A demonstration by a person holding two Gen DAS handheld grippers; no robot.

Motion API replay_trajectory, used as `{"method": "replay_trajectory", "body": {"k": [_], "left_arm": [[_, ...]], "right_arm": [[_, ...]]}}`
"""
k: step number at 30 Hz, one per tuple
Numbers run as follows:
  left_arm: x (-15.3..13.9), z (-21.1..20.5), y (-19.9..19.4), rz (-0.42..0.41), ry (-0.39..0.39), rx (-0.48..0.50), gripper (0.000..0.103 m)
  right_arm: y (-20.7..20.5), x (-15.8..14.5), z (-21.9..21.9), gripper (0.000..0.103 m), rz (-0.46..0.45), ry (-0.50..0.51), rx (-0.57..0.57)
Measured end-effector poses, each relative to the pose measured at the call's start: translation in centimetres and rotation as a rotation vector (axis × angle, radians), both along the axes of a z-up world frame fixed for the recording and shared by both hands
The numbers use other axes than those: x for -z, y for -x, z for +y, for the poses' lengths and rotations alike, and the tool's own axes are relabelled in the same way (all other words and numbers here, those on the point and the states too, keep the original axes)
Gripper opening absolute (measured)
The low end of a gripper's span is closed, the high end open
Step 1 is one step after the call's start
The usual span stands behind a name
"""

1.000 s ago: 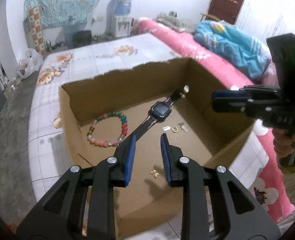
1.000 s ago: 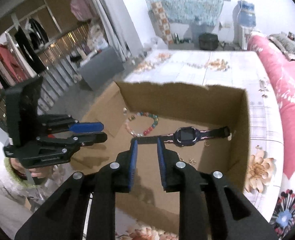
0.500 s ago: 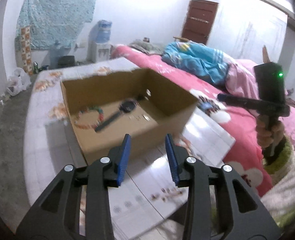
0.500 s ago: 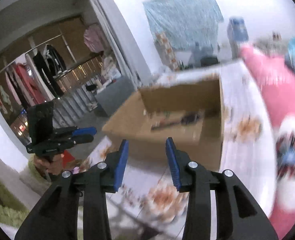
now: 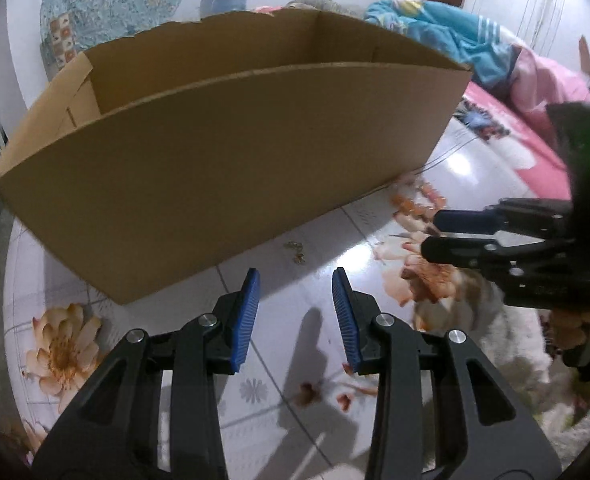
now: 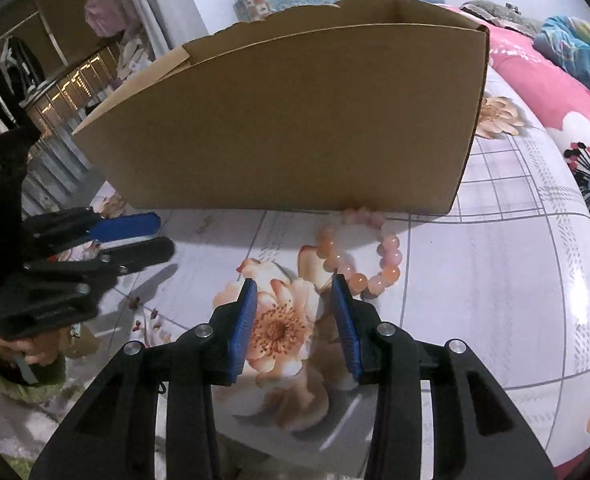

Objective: Organize jewelry
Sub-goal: 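Move the right tool to the pink bead bracelet while the left tool reaches a small gold charm, then close the right tool on the pink bead bracelet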

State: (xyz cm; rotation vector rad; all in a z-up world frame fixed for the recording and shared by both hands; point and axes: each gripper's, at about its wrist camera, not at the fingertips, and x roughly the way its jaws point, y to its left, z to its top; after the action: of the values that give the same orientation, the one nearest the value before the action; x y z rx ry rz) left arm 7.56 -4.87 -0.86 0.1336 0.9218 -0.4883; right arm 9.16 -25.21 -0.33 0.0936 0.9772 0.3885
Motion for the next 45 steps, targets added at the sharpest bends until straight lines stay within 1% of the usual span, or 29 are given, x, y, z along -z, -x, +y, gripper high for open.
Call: {"method": "replay_trajectory", "body": {"k": [3, 5, 6, 9, 13, 21, 23, 26, 34, 45], "left_arm": [[0.7, -0.7, -0.6, -0.004, -0.018, -0.003, 0.035], [1.0, -1.1, -0.9, -0.008, -0.033, -0.002, 0.032], [1.0, -1.4, -0.9, -0.013, -0.044, 0.001, 0.029], [1.2, -1.9, -1.0, -0.008, -0.063, 0.005, 0.026], [1.1, -2.5, -1.1, -0.022, -0.101, -0.004, 0.024], [1.0, -3.5, -1.6, -0.012, -0.121, -0.034, 0.018], [1.1, -3.6, -1.6, -0.012, -0.125, -0.035, 0.017], [1.0, -3.8, -1.7, -0.010, -0.130, -0.036, 0.016], [1.1, -3.8, -1.6, -0.011, -0.136, -0.039, 0.016], [1.1, -3.9, -1.5, -0.011, -0.139, -0.039, 0.016]], "right_arm": [[0.0, 0.1, -0.3, 0.038, 0.003, -0.025, 0.011], [0.2, 0.3, -0.7, 0.038, -0.001, -0.039, 0.016], [0.3, 0.3, -0.7, 0.038, -0.003, -0.044, 0.017], [0.2, 0.4, -0.9, 0.038, -0.009, -0.056, 0.020], [0.4, 0.2, -1.1, 0.038, -0.022, -0.068, 0.025], [0.9, -0.6, -1.7, 0.038, -0.058, -0.079, 0.038], [0.7, -0.8, -1.7, 0.038, -0.072, -0.069, 0.042], [0.5, -0.9, -1.5, 0.038, -0.086, -0.027, 0.046], [-0.5, 0.0, 0.1, 0.038, -0.079, 0.083, 0.016], [-1.2, 0.4, 0.9, 0.038, -0.082, 0.133, 0.000]]}}
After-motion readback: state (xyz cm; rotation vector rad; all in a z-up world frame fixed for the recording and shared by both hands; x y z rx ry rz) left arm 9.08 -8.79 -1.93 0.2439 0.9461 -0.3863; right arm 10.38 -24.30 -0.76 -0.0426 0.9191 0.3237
